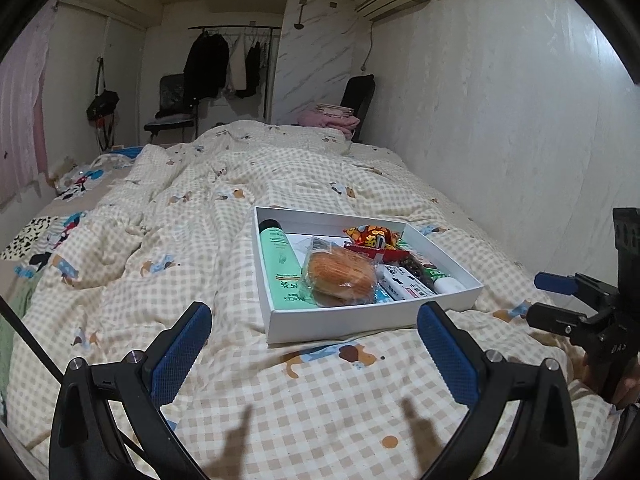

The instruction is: Organize objects

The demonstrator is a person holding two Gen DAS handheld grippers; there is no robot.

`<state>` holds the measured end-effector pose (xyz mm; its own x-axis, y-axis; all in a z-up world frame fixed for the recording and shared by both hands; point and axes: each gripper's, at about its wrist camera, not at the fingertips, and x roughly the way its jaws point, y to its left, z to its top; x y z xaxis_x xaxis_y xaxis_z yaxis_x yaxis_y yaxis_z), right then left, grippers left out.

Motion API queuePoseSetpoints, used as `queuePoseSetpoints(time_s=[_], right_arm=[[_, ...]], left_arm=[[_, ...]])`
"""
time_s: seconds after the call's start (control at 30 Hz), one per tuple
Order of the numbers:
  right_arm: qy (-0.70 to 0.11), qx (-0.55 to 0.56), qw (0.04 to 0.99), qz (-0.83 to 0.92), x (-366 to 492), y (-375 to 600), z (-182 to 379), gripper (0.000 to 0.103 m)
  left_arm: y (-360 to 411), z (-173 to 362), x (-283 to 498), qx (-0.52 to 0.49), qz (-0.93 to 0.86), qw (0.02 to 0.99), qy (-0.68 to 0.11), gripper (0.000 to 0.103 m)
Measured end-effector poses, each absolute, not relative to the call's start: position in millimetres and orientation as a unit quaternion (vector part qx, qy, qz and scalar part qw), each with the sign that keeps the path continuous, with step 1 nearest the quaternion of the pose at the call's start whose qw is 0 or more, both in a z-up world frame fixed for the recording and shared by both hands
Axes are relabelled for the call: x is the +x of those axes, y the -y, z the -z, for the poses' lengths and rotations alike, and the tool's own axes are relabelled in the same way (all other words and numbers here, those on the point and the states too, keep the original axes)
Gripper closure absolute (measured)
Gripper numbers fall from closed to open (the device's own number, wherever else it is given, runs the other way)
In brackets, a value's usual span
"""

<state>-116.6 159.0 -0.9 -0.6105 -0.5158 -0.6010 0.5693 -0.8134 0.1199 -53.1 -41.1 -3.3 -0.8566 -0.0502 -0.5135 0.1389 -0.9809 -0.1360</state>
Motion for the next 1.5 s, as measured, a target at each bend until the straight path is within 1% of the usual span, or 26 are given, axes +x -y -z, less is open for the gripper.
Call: queuePoseSetpoints(time_s=[0.33, 0.6, 0.77, 1.0, 1.3, 1.5], right_arm=[[-0.027, 0.299, 0.303, 0.905, -109, -168, -6, 0.000], [-0.021, 0.293, 0.308, 0.905, -109, -171, -5, 0.000], [-0.008, 0.293, 0.313, 0.903, -110, -176, -3, 0.000], [0.029, 0.302, 0.310, 0.901, -116, -188, -1, 0.000], [0.022, 0.301, 0.304, 0.904, -115, -188, -1, 0.000], [0.017, 0.292, 0.298, 0.909, -112, -189, -2, 0.000]], left_arm=[[45, 4, -45, 0.247, 0.962, 0.048, -0.108, 0.000], [44, 14, -53, 0.272, 0.953, 0.054, -0.119, 0.000], [32, 20, -63, 0.304, 0.946, 0.059, -0.094, 0.000], [22, 23, -69, 0.315, 0.946, 0.047, -0.068, 0.000], [12, 18, -68, 0.311, 0.949, 0.035, -0.043, 0.000], [10, 15, -69, 0.310, 0.949, 0.028, -0.041, 0.000]])
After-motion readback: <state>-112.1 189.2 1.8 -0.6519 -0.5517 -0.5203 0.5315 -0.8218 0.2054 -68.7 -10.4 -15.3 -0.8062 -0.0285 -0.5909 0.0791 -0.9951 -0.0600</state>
